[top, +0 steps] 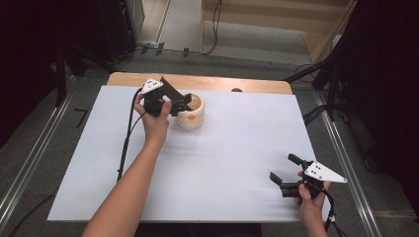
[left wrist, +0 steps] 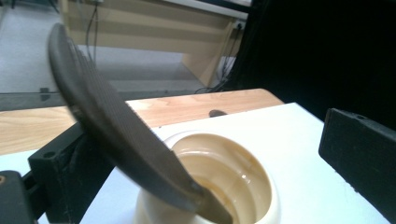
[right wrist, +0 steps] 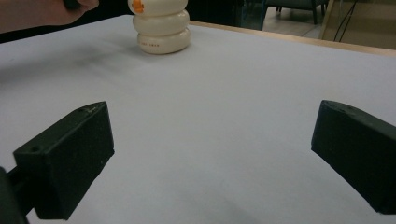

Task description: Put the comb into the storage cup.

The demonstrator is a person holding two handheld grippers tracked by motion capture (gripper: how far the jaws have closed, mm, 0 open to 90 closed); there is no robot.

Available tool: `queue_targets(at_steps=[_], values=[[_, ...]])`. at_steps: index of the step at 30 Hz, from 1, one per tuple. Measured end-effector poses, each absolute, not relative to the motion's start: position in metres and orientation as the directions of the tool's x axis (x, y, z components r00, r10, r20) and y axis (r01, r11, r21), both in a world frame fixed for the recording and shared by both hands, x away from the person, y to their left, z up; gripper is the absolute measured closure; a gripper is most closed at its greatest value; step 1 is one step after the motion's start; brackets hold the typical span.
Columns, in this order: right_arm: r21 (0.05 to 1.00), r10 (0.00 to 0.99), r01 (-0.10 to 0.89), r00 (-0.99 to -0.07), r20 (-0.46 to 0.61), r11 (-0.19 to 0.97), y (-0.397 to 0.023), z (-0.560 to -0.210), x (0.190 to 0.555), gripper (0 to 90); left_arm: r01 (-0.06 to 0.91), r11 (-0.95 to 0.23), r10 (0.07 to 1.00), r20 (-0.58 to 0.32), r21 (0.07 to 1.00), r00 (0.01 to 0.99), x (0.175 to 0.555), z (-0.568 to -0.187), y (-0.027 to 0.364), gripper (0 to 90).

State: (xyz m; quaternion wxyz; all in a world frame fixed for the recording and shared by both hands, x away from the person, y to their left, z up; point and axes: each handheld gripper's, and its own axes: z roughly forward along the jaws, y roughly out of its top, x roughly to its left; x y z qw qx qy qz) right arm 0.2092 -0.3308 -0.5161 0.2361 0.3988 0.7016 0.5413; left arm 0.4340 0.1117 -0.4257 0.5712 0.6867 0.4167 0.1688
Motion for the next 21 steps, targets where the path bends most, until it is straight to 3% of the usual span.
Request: queue_targets(at_steps=[21], values=[[0.947, 0.820, 0.304, -0.565, 0.095, 0.101, -0.330, -0.516, 0.209, 0.0, 0.354, -0.069, 0.757, -0.182, 0.933, 0.627, 0.411, -0.429, 0.134, 0.0]])
